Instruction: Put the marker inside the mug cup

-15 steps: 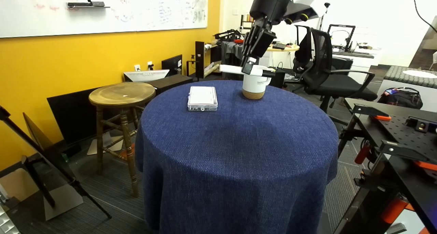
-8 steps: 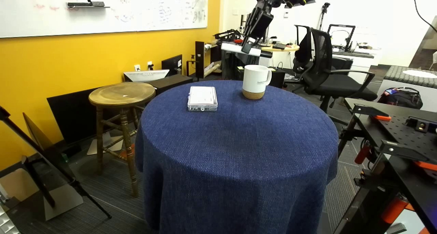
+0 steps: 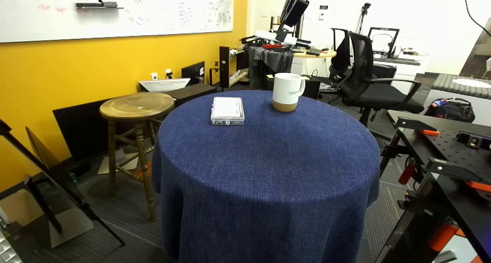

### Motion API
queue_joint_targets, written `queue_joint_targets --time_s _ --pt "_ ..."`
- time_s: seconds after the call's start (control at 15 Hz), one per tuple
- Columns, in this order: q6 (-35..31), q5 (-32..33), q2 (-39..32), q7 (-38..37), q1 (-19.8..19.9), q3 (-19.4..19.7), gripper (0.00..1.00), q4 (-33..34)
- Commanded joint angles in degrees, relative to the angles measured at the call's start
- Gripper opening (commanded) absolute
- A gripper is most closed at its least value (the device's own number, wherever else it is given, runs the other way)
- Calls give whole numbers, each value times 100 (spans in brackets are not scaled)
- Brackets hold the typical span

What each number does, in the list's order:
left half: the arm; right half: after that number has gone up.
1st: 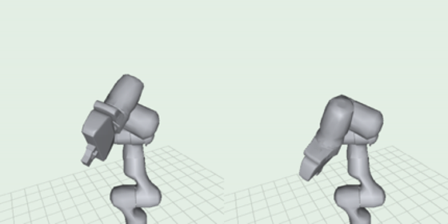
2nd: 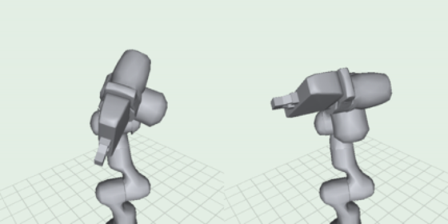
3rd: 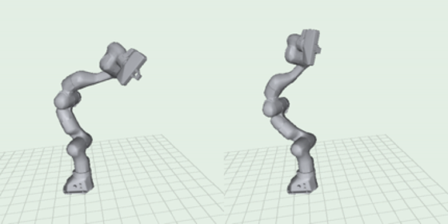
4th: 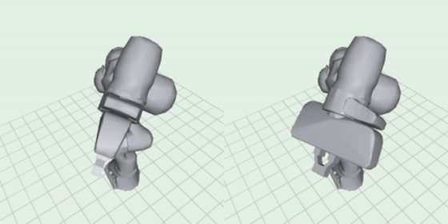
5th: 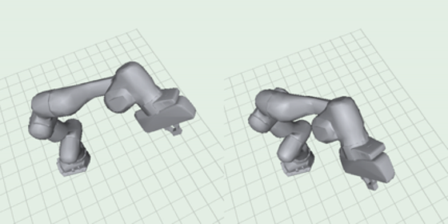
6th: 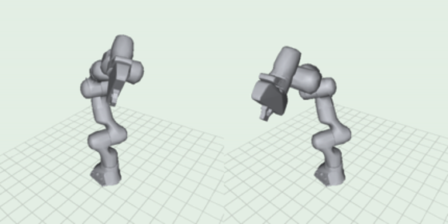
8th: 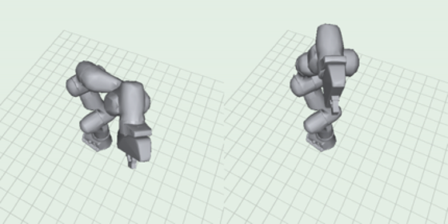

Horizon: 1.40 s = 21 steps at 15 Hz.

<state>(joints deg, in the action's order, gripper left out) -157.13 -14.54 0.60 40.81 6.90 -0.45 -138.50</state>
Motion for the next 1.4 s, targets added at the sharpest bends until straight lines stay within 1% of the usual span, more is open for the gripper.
queue_joint_targets --time_s 0.0,0.2,0.33,0.6,0.8,1.2,1.33 --pt "189 944 220 -840 -24 298 5 -105" --pt "547 1850 309 -1509 11 469 5 -57" --pt "906 2234 350 -1771 15 542 5 19" --pt "1799 3184 394 -2459 33 565 5 270" --pt "2695 3786 296 -2877 -9 504 5 592" --pt "4555 4793 -254 -3118 -232 290 5 1407" --pt "5050 5079 -507 -3115 -345 234 5 1678"
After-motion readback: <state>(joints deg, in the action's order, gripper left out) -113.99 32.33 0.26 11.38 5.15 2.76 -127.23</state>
